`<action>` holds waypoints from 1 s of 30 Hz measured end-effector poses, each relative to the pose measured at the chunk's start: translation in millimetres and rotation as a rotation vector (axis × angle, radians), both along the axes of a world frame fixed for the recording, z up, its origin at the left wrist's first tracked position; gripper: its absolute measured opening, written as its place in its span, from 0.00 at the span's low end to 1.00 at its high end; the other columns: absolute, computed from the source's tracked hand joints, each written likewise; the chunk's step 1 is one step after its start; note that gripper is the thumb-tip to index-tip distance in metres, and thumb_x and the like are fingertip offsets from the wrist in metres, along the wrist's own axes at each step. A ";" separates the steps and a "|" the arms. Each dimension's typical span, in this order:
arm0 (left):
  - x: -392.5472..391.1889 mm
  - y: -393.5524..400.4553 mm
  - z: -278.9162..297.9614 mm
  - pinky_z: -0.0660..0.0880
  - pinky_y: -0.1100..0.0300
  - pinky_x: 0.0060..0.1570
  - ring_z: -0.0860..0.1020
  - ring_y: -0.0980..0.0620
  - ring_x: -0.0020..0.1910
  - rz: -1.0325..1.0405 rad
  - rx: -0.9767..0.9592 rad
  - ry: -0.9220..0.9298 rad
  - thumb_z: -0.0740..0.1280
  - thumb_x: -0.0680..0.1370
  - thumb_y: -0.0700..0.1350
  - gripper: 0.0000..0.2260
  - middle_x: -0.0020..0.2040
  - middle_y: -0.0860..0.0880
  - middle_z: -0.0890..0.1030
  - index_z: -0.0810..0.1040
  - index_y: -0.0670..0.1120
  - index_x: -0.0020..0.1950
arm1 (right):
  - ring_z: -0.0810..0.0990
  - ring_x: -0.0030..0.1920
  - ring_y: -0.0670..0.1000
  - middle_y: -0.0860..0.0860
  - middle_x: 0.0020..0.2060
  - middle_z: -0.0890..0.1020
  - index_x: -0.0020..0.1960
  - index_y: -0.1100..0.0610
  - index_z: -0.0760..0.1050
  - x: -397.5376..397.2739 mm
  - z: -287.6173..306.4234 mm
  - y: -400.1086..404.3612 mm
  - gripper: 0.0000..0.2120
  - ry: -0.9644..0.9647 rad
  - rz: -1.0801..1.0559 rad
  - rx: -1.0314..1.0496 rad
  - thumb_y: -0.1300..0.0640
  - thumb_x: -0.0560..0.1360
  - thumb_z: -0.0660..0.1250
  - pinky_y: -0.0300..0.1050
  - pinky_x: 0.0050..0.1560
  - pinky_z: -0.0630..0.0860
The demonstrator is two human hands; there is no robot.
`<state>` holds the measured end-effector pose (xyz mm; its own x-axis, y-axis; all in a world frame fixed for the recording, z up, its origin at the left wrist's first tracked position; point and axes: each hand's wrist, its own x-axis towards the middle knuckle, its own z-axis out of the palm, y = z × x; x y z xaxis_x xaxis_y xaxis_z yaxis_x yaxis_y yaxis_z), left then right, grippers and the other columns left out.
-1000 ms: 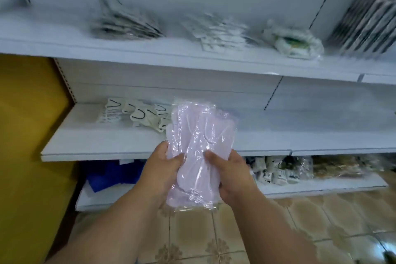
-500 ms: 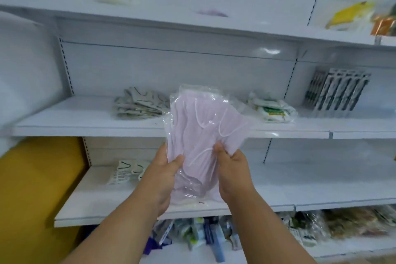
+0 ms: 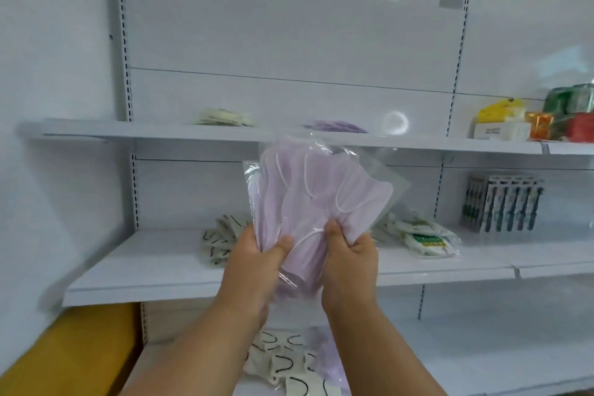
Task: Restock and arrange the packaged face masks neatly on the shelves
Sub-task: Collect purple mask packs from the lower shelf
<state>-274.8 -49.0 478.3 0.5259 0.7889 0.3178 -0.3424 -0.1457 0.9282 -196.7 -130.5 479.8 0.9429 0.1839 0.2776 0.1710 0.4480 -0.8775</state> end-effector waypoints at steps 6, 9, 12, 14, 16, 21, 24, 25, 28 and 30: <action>38.6 19.7 68.9 0.82 0.52 0.42 0.83 0.50 0.45 0.005 0.033 -0.097 0.74 0.76 0.43 0.10 0.48 0.53 0.83 0.78 0.55 0.53 | 0.86 0.47 0.52 0.50 0.44 0.86 0.53 0.55 0.80 28.3 74.0 19.9 0.04 -0.095 0.021 0.068 0.60 0.79 0.67 0.52 0.51 0.83; 67.7 30.3 98.6 0.80 0.55 0.42 0.82 0.52 0.45 0.020 0.108 -0.106 0.74 0.76 0.44 0.10 0.48 0.54 0.83 0.78 0.55 0.53 | 0.86 0.46 0.50 0.49 0.45 0.86 0.55 0.53 0.79 57.3 103.5 21.3 0.10 -0.226 0.018 0.007 0.63 0.76 0.69 0.51 0.50 0.83; 100.4 34.8 128.4 0.81 0.55 0.41 0.83 0.51 0.45 -0.039 0.120 -0.155 0.73 0.77 0.43 0.09 0.49 0.52 0.84 0.77 0.56 0.49 | 0.85 0.43 0.47 0.47 0.43 0.85 0.49 0.49 0.77 95.3 133.3 21.1 0.11 -0.324 -0.048 -0.036 0.65 0.75 0.69 0.45 0.47 0.83; 123.3 38.4 150.7 0.83 0.48 0.37 0.84 0.45 0.46 -0.115 0.091 -0.141 0.70 0.78 0.44 0.05 0.49 0.48 0.84 0.79 0.54 0.51 | 0.85 0.42 0.49 0.48 0.41 0.85 0.47 0.51 0.77 127.9 155.8 22.1 0.09 -0.360 -0.105 -0.055 0.65 0.73 0.69 0.46 0.45 0.82; 147.7 46.5 176.2 0.82 0.38 0.42 0.84 0.41 0.47 -0.185 0.108 -0.096 0.68 0.78 0.44 0.05 0.49 0.45 0.84 0.80 0.53 0.51 | 0.85 0.42 0.54 0.52 0.39 0.85 0.46 0.56 0.78 163.9 181.5 24.4 0.07 -0.369 -0.118 -0.072 0.66 0.72 0.69 0.49 0.44 0.83; 219.7 73.6 238.5 0.74 0.64 0.26 0.79 0.53 0.30 -0.101 0.302 0.013 0.69 0.76 0.39 0.06 0.42 0.43 0.82 0.78 0.47 0.52 | 0.85 0.45 0.62 0.59 0.41 0.85 0.45 0.60 0.77 253.9 242.7 39.1 0.05 -0.428 -0.096 -0.158 0.66 0.70 0.68 0.61 0.50 0.82; 266.5 93.3 255.9 0.80 0.54 0.41 0.81 0.45 0.42 -0.072 0.320 0.058 0.71 0.76 0.38 0.08 0.52 0.40 0.84 0.78 0.43 0.54 | 0.84 0.47 0.62 0.59 0.42 0.84 0.42 0.59 0.76 299.2 265.0 51.7 0.05 -0.451 -0.089 -0.195 0.67 0.72 0.67 0.57 0.50 0.82; 279.7 99.2 258.0 0.80 0.52 0.42 0.79 0.45 0.42 -0.068 0.310 0.080 0.71 0.77 0.38 0.07 0.52 0.39 0.84 0.78 0.42 0.53 | 0.84 0.46 0.61 0.57 0.41 0.83 0.41 0.57 0.76 315.0 269.9 56.4 0.06 -0.468 -0.098 -0.230 0.68 0.72 0.67 0.55 0.47 0.82; 312.9 113.0 264.8 0.76 0.61 0.31 0.74 0.48 0.36 -0.101 0.213 0.120 0.67 0.80 0.37 0.03 0.47 0.41 0.79 0.75 0.41 0.47 | 0.80 0.40 0.58 0.56 0.38 0.80 0.40 0.57 0.75 359.9 284.2 71.2 0.07 -0.500 -0.098 -0.341 0.68 0.73 0.64 0.47 0.40 0.78; 332.9 122.9 267.2 0.75 0.62 0.28 0.72 0.49 0.32 -0.097 0.189 0.148 0.66 0.79 0.33 0.08 0.44 0.42 0.76 0.73 0.43 0.41 | 0.79 0.42 0.57 0.56 0.40 0.79 0.47 0.60 0.77 389.5 288.7 84.9 0.05 -0.470 -0.063 -0.454 0.68 0.75 0.64 0.48 0.43 0.78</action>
